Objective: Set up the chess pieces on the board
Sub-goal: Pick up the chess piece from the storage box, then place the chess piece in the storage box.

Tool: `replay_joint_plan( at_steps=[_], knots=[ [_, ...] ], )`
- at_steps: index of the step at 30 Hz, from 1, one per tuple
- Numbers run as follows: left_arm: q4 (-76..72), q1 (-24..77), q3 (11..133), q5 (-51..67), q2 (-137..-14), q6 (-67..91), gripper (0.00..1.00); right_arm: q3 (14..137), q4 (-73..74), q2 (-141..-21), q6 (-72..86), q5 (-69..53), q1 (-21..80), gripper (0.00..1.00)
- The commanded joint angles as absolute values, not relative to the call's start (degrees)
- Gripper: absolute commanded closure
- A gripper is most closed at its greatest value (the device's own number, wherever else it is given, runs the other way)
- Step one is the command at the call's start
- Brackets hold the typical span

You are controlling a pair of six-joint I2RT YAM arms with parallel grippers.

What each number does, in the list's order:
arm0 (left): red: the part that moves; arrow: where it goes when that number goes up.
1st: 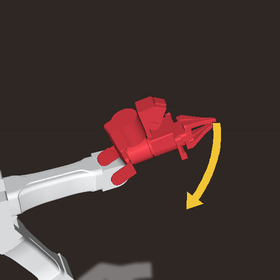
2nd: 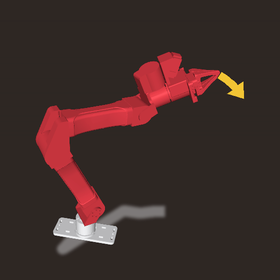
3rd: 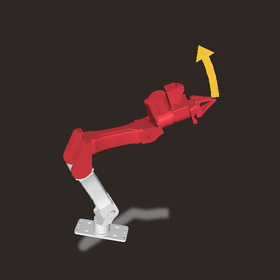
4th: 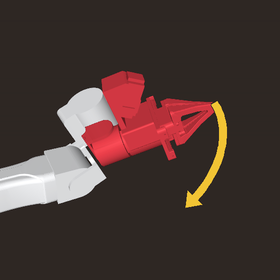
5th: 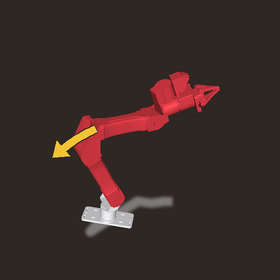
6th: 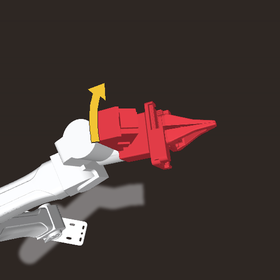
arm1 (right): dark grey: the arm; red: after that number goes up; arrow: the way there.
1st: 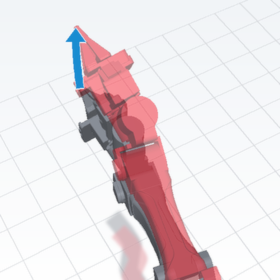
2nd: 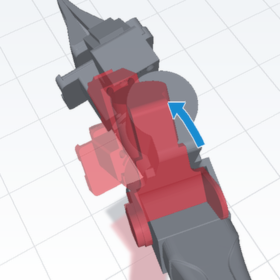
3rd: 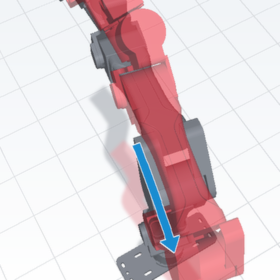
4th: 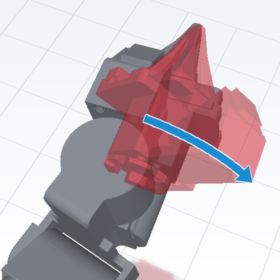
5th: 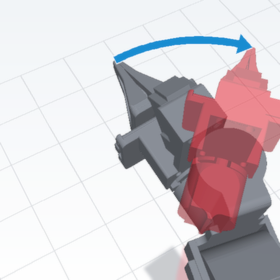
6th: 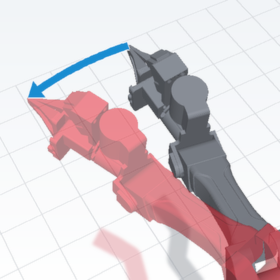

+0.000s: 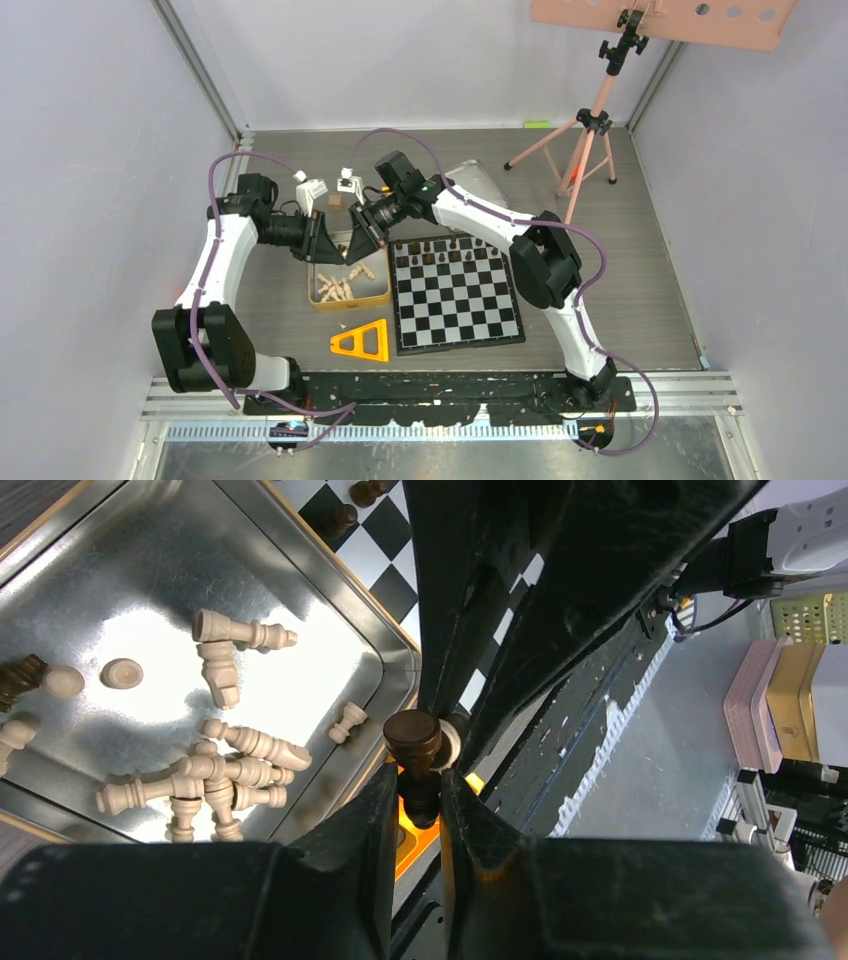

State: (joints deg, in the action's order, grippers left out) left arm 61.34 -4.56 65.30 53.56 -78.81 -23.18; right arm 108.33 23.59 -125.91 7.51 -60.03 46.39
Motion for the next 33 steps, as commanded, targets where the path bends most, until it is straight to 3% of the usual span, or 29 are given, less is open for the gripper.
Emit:
replay_joint_plan(
  at_steps=[1, 7, 19, 23, 26, 28, 33],
  knots=[
    [63.9, -4.9, 65.2, 55.1, -77.1, -25.3, 1.0, 111.3, 22.3, -126.8, 7.5, -60.3, 46.4, 0.85],
    [65.9, -7.4, 65.4, 51.0, -75.4, -28.3, 1.0, 111.2, 24.4, -127.7, 6.2, -54.7, 46.4, 0.95],
    [70.0, -12.3, 67.9, 45.0, -73.0, -34.5, 1.0, 114.8, 29.4, -132.5, 4.3, -42.8, 47.9, 0.93],
    [69.5, -12.3, 68.3, 43.1, -72.4, -34.2, 1.0, 117.4, 31.7, -133.6, 3.6, -38.5, 48.8, 0.78],
    [71.1, -12.3, 69.7, 42.5, -72.6, -35.1, 1.0, 118.2, 32.6, -133.0, 3.0, -36.7, 48.8, 0.51],
    [72.0, -12.3, 70.6, 42.9, -72.9, -35.6, 1.0, 118.2, 32.9, -131.8, 2.6, -36.1, 48.7, 0.39],
    [72.1, -12.2, 70.4, 45.2, -72.3, -36.4, 1.0, 117.8, 33.6, -128.0, 2.7, -36.3, 48.0, 0.31]
  ],
)
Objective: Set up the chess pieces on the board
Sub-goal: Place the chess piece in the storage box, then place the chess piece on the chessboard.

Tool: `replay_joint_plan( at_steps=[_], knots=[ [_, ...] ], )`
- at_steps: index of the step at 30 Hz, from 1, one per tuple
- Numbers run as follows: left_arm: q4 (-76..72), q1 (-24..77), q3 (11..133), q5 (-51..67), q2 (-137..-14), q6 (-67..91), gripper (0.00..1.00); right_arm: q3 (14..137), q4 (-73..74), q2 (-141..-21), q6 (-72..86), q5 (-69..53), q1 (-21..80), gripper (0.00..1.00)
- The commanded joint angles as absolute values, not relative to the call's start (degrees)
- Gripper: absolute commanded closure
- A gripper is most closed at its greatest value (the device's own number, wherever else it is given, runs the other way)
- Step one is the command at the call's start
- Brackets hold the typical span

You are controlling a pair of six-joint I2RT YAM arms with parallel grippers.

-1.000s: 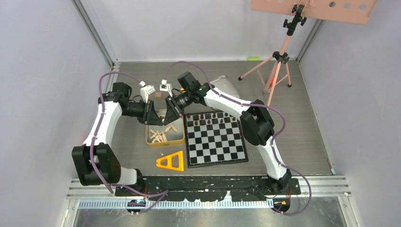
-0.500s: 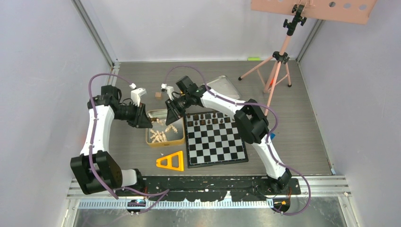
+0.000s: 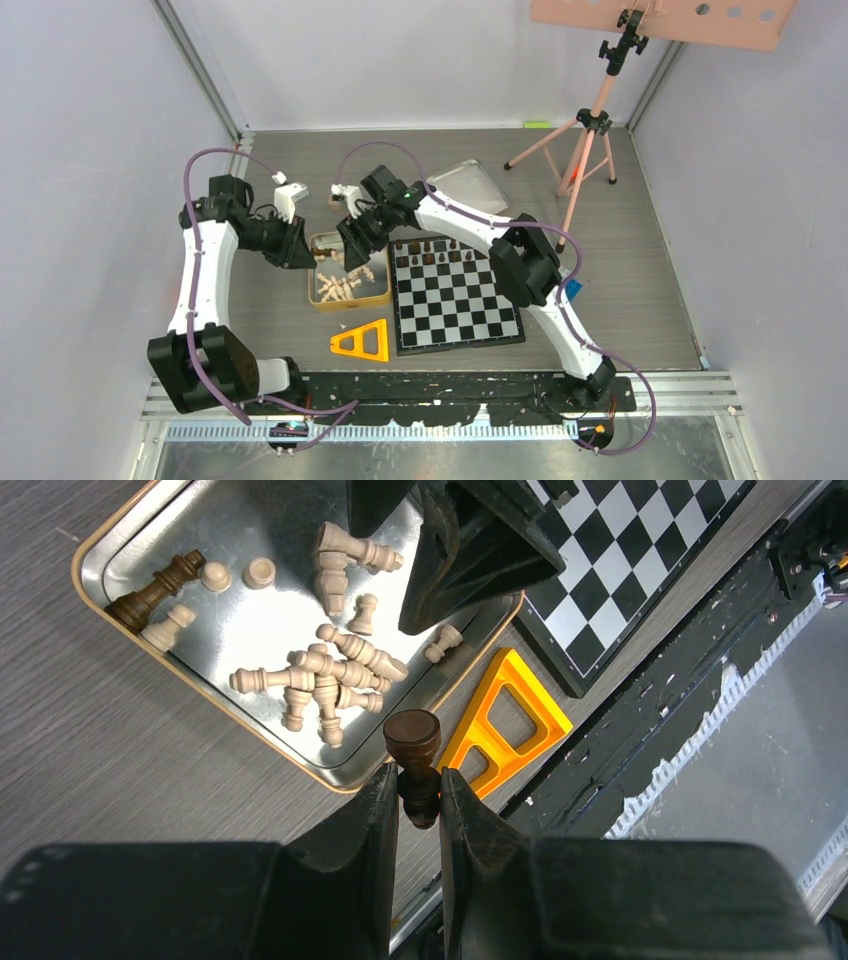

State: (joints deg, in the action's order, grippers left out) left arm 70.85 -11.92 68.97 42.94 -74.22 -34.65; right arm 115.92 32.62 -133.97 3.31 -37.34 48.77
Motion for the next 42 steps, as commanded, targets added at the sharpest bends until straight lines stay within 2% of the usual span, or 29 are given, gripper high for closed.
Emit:
replay_joint_plan(
  at_steps=[1, 7, 13, 19, 28, 36, 42],
  knots=[
    [71.5, -12.2, 70.0, 45.9, -72.0, -36.4, 1.0, 117.0, 33.7, -127.4, 2.8, -36.6, 47.8, 0.31],
    [63.8, -6.9, 67.0, 45.2, -68.2, -32.1, 1.0, 110.1, 30.0, -118.6, 8.5, -41.8, 42.5, 0.31],
    [54.7, 15.1, 66.1, 25.9, -67.0, -27.2, 1.0, 103.6, 27.7, -110.0, 13.3, -46.0, 37.7, 0.31],
    [52.8, 25.6, 73.5, 22.0, -73.6, -26.9, 1.0, 95.8, 28.4, -103.3, 11.8, -48.4, 35.1, 0.3],
    [47.9, 32.1, 75.9, 22.0, -77.9, -25.5, 1.0, 89.3, 26.6, -98.5, 12.6, -51.1, 33.3, 0.3],
    [45.5, 32.3, 75.8, 19.5, -78.1, -23.8, 1.0, 85.3, 21.6, -99.3, 17.2, -56.2, 33.1, 0.39],
    [45.3, 32.5, 75.9, 19.5, -78.5, -23.6, 1.0, 84.4, 17.8, -100.8, 20.5, -57.6, 33.1, 0.42]
  ],
)
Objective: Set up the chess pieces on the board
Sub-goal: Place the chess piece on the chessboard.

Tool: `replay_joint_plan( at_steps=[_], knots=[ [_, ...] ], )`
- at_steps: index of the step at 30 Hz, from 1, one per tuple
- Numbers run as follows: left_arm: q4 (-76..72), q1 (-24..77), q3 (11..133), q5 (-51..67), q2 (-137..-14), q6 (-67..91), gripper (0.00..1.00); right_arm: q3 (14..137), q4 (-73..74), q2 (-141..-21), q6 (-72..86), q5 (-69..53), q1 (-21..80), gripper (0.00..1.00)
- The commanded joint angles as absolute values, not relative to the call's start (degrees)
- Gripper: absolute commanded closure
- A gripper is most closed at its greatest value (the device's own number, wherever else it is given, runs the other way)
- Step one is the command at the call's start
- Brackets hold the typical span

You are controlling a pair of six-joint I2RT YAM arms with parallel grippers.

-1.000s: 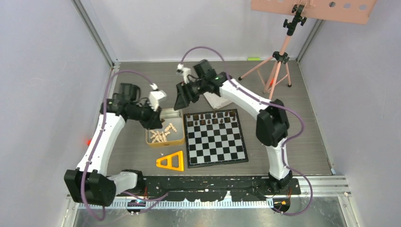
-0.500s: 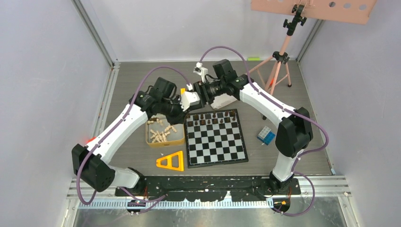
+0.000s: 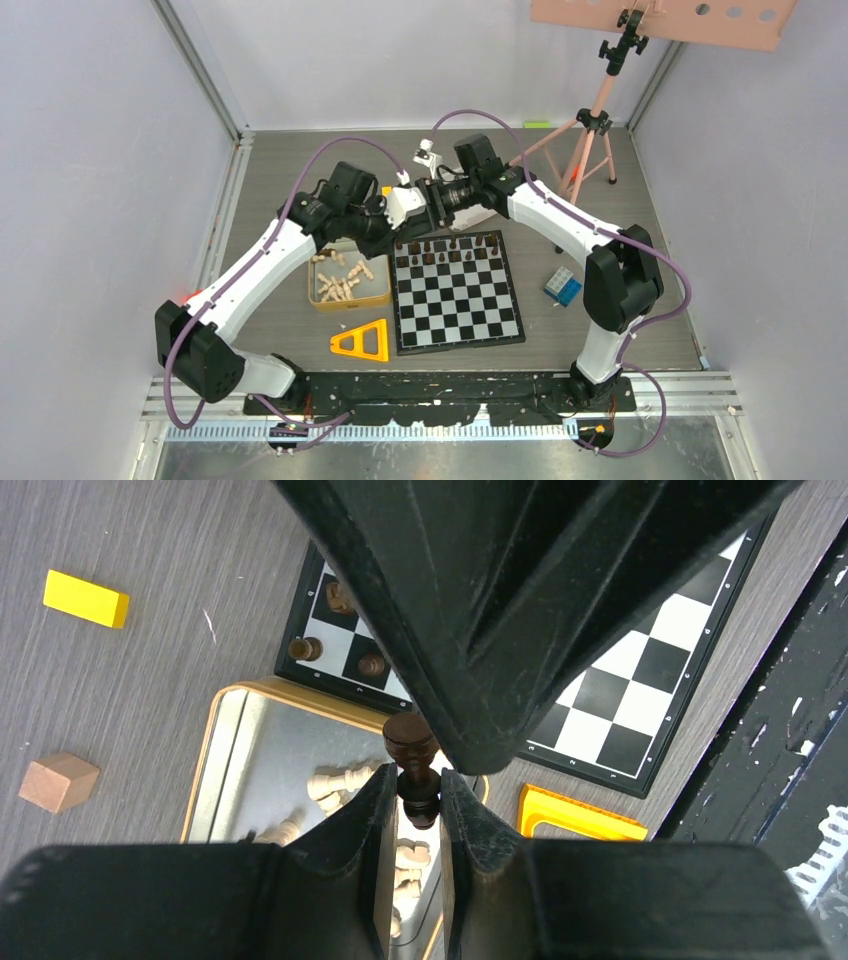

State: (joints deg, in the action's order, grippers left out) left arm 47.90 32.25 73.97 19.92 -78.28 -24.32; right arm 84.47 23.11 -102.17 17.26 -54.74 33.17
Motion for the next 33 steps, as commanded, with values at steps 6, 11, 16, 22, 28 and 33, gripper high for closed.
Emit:
replay_joint_plan(
  at_steps=[6, 11, 16, 22, 28, 33],
  knots=[
    [45.2, 32.9, 75.8, 19.9, -78.9, -23.6, 1.0, 84.6, 15.6, -102.5, 22.7, -58.2, 33.1, 0.45],
    [45.0, 33.0, 75.9, 19.7, -79.0, -23.5, 1.0, 85.0, 15.4, -104.1, 22.8, -58.4, 33.4, 0.5],
    [44.9, 33.0, 75.8, 19.5, -79.0, -23.4, 1.0, 84.8, 15.6, -105.3, 22.5, -58.6, 33.9, 0.52],
    [44.7, 33.0, 75.5, 19.8, -79.1, -23.2, 1.0, 84.9, 15.5, -106.0, 22.4, -58.7, 34.3, 0.53],
    [44.5, 33.0, 75.6, 19.6, -79.5, -22.8, 0.98, 85.1, 14.7, -106.5, 23.2, -59.5, 34.7, 0.71],
    [43.8, 33.0, 74.7, 18.9, -78.3, -23.1, 0.72, 85.0, 14.5, -105.5, 23.8, -59.0, 33.6, 0.91]
  ],
)
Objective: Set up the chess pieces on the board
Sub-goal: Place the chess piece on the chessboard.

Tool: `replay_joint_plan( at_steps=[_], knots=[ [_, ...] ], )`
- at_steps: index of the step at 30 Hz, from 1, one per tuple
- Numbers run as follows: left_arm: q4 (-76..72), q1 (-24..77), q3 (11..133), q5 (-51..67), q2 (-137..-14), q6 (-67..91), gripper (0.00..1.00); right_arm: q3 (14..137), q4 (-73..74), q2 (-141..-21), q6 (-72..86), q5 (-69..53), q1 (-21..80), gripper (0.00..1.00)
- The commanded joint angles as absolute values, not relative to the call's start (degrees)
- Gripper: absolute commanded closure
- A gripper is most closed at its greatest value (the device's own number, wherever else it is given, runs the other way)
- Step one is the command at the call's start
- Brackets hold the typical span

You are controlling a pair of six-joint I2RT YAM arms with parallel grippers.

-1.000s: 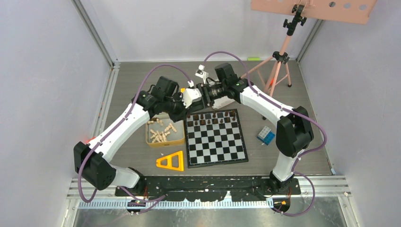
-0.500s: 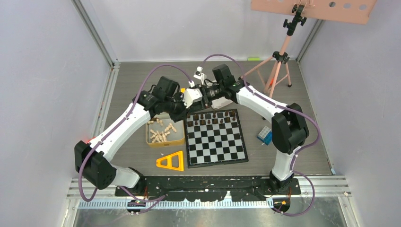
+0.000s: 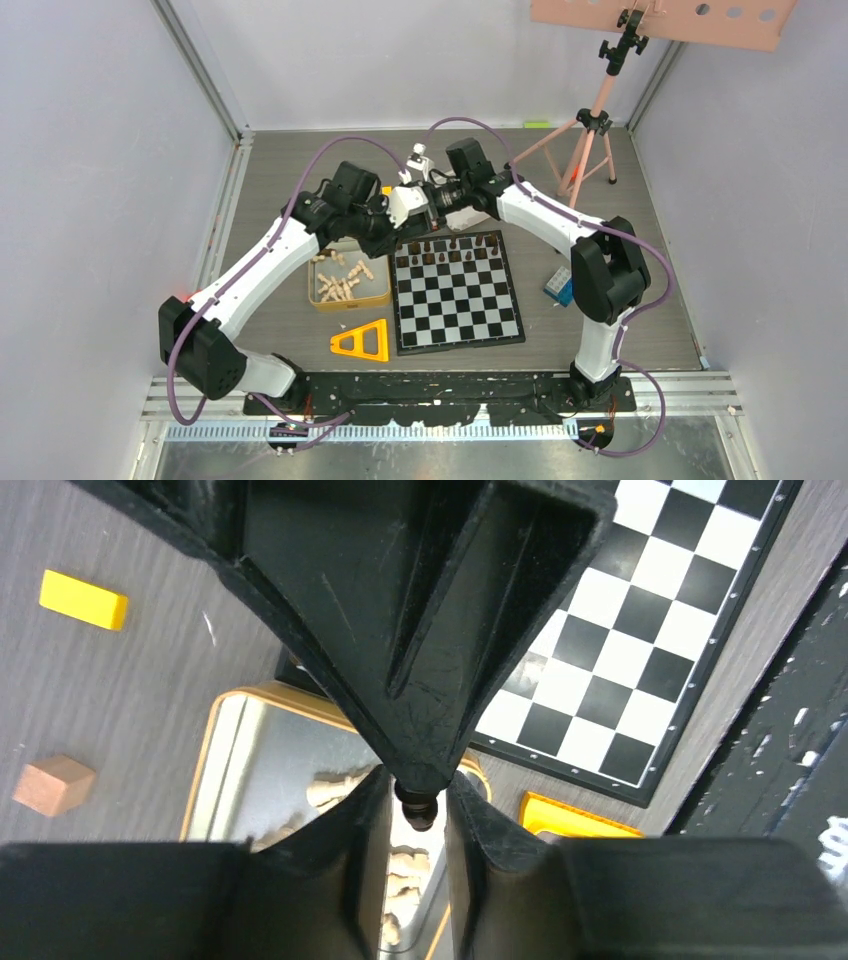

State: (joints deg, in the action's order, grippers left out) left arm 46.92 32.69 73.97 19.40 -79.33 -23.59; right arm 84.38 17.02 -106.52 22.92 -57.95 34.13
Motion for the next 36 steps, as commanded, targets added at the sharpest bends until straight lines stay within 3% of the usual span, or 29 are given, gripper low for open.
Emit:
replay_joint_plan(
  at_steps=[1, 7, 11, 13, 19, 36],
  knots=[
    [43.4, 32.9, 74.4, 18.5, -77.8, -23.1, 0.63, 84.8, 14.5, -105.2, 24.1, -58.9, 32.7, 0.93],
    [38.2, 30.2, 72.8, 20.0, -74.9, -21.1, 0.28, 80.7, 7.4, -101.5, 32.4, -60.2, 26.3, 0.99],
    [33.6, 26.0, 74.0, 28.3, -75.9, -18.1, 0.23, 74.5, -8.7, -99.0, 44.6, -61.8, 23.3, 0.99],
    [29.3, 23.5, 73.2, 34.6, -76.2, -16.0, 0.23, 71.7, -18.7, -98.2, 50.5, -61.9, 22.2, 0.99],
    [20.1, 22.0, 72.0, 47.6, -79.0, -13.8, 0.24, 67.5, -29.3, -96.4, 60.1, -60.7, 21.0, 0.99],
    [-1.9, 20.4, 65.8, 54.3, -81.2, -6.5, 0.46, 64.6, -33.3, -94.6, 63.9, -59.6, 20.9, 0.99]
  ],
)
